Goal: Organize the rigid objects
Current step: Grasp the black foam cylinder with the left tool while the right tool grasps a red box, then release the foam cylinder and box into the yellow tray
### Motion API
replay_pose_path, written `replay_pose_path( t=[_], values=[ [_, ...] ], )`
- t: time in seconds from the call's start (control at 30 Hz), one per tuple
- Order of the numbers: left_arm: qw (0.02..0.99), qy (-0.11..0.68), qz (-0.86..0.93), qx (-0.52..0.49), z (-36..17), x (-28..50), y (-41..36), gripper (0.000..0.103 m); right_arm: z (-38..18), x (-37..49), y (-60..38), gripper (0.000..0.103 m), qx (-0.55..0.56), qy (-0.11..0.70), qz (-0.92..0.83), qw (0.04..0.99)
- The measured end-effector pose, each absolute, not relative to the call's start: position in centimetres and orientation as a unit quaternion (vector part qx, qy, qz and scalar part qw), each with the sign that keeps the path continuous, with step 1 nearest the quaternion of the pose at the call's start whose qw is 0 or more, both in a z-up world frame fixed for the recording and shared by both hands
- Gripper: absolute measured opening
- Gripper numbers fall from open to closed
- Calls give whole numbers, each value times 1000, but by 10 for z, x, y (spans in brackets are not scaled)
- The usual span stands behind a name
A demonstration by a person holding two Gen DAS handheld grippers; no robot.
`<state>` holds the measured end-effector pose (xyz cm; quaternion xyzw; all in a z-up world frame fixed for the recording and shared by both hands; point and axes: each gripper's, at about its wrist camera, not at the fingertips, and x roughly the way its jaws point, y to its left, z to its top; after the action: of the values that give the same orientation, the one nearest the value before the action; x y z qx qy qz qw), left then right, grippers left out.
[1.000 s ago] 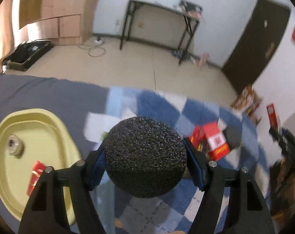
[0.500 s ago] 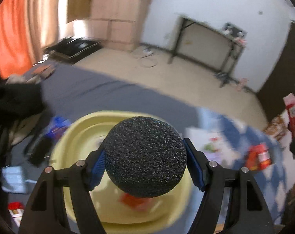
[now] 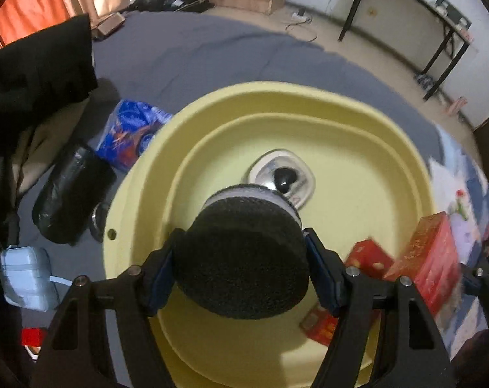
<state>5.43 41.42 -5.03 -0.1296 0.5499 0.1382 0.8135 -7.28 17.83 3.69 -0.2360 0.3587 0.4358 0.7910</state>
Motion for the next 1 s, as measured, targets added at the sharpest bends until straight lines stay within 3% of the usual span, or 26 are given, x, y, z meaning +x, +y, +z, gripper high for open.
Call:
replay_pose_path(
  t=[0.2,0.23,0.27,0.33,0.37,0.53,0.73,1.0],
  values=[
    [814,544,138,-150,-51,55,417,74,17,-45,216,57,-271,388,424,772],
    [818,531,132,-177,-48,53,423,78,15,-41,219,60,-268,394,422,771],
    [819,522,126,-202,-45,50,429,83,14,-39,220,66,-267,395,422,771],
    [830,488,118,-244,-32,39,438,98,20,-35,219,99,-259,396,420,774],
    [838,471,113,-250,-24,37,438,100,24,-35,220,101,-255,393,418,778],
    [857,459,79,-218,9,50,411,103,71,-20,169,103,-194,392,385,813],
    [868,472,-18,-155,33,87,303,103,130,2,19,103,-137,351,285,881],
    [842,529,-65,-84,-21,127,192,103,90,9,-143,103,-72,387,133,910]
  ],
)
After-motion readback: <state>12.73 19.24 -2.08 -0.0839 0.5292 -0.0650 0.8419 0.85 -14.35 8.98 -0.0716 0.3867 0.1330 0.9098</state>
